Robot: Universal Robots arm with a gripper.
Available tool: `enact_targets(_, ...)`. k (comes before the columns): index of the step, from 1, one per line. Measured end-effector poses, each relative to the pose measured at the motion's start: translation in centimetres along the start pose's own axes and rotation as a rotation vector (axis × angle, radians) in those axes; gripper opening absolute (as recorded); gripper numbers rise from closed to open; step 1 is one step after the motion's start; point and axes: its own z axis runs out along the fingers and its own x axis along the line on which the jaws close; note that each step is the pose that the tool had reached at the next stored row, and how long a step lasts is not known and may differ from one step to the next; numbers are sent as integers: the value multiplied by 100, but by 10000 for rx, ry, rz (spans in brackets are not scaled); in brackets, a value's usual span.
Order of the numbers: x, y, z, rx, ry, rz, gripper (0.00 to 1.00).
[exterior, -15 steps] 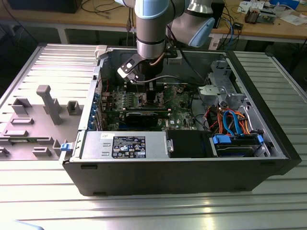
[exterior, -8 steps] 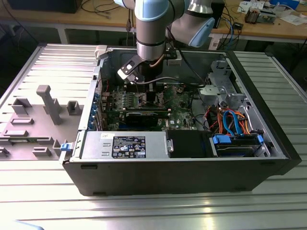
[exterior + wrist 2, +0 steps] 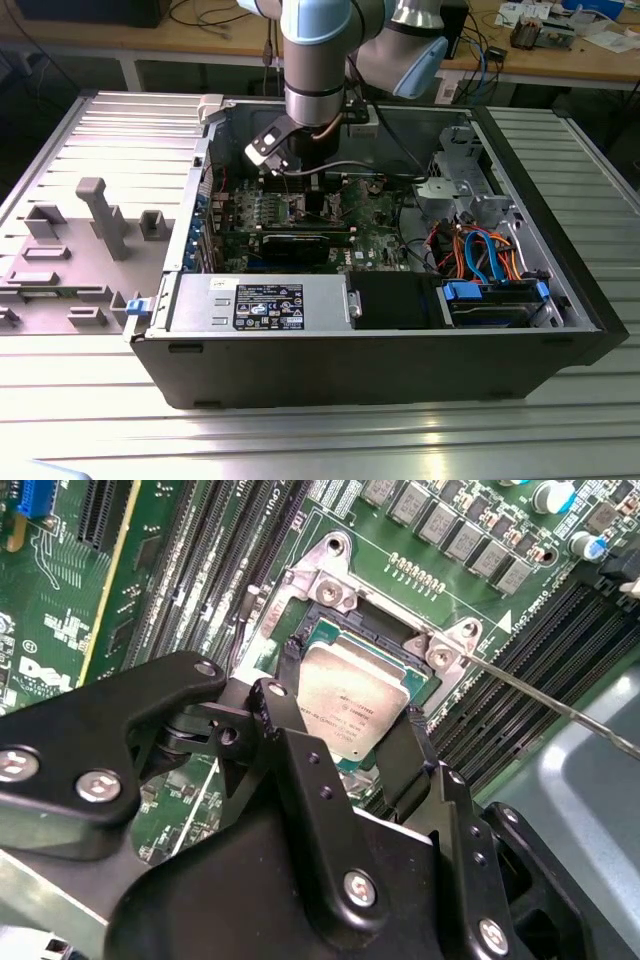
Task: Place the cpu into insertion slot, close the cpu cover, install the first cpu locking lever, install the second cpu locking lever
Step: 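Place the cpu into insertion slot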
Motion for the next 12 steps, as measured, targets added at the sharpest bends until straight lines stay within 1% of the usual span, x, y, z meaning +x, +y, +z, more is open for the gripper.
enact_targets(7, -2, -1, 24, 2, -5, 57, 55)
enact_targets(12, -1, -1, 27, 0, -5, 73, 55)
